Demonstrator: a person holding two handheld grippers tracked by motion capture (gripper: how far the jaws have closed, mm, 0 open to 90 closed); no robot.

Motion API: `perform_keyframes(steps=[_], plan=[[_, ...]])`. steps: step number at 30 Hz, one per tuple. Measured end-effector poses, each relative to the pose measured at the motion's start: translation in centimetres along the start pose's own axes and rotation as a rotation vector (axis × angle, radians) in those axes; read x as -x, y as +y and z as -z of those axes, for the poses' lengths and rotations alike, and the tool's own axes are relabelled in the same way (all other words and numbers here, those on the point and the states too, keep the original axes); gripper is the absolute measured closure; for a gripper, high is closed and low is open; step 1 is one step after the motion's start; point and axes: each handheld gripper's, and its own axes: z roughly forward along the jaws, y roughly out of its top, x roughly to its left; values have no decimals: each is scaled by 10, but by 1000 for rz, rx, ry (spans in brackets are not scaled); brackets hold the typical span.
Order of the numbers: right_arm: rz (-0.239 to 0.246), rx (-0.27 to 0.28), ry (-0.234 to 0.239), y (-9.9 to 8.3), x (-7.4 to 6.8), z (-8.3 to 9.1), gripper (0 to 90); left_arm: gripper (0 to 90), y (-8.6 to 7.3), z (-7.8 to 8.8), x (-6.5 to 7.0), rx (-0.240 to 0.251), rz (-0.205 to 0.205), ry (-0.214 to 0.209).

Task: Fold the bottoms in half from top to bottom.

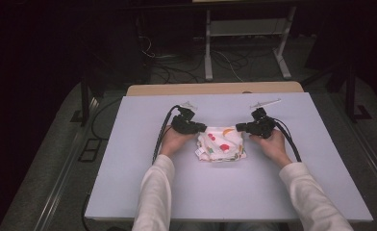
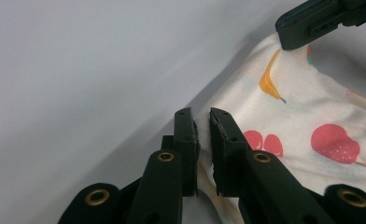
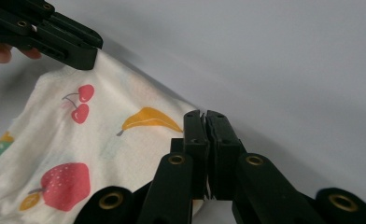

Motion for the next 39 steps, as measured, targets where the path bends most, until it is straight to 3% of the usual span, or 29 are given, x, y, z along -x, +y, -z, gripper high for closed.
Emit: perform_keyframes(steps=[7,17,27,30,33,39], plan=[[-14,28,-19,0,0,-8,860,808,-3,-1,-10,37,29,1],[-26,38,-39,3,2,-14,860,807,-5,-3,-13,60,35,21],[-59,49,-11,4,8,-15,854,797,-5,-3,-13,81,65,19],[-73,53,24,4,11,-15,847,757,-5,-2,-13,89,96,-1],[-100,67,71,3,14,-14,819,668,-4,-2,-11,93,100,-9],[-88,74,68,4,13,-9,652,491,1,-1,-2,91,79,-4]])
